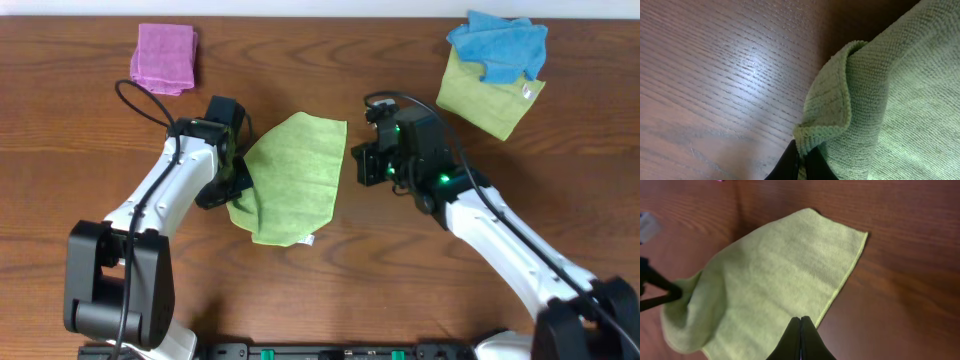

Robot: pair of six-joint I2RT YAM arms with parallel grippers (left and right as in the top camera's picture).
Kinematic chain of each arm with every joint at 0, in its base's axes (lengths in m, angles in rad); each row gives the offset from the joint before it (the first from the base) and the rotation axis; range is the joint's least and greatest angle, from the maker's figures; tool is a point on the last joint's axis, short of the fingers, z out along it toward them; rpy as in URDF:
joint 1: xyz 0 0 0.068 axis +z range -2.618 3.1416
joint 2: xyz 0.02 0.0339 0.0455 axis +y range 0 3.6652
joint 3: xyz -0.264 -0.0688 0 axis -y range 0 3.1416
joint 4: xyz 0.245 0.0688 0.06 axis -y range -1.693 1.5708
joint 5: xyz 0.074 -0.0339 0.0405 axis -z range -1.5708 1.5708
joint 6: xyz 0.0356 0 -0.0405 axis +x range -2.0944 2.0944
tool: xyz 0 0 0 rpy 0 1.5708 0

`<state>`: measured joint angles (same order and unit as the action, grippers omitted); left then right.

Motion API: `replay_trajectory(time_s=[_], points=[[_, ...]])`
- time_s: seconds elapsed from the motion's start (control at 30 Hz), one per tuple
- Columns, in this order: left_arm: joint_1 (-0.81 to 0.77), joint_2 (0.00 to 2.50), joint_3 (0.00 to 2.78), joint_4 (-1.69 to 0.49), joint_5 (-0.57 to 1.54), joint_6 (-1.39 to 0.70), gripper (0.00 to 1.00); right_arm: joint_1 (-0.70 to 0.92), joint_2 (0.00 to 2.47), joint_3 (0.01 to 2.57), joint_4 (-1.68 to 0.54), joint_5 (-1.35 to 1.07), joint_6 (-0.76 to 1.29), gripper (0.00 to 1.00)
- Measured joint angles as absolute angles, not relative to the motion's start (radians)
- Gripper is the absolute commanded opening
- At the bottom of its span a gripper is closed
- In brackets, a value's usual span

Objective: Fold the cloth
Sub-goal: 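Grasp the green cloth's right corner with the right gripper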

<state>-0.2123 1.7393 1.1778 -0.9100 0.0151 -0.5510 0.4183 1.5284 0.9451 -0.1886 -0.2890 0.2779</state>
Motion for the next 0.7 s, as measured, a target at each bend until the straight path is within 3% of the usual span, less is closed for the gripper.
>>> replay_trajectory(time_s=[0.53,0.7], points=[[-0.215,1.739,1.178,-0.991,0.080,-0.581,0.06,0.428,1.812,0.945,0.168,-0.307,0.282,0.01],[-0.231,1.739,1.178,-1.006,0.097,-0.593,0.06,0.448,1.876,0.957,0.187,-0.305,0.281,0.01]])
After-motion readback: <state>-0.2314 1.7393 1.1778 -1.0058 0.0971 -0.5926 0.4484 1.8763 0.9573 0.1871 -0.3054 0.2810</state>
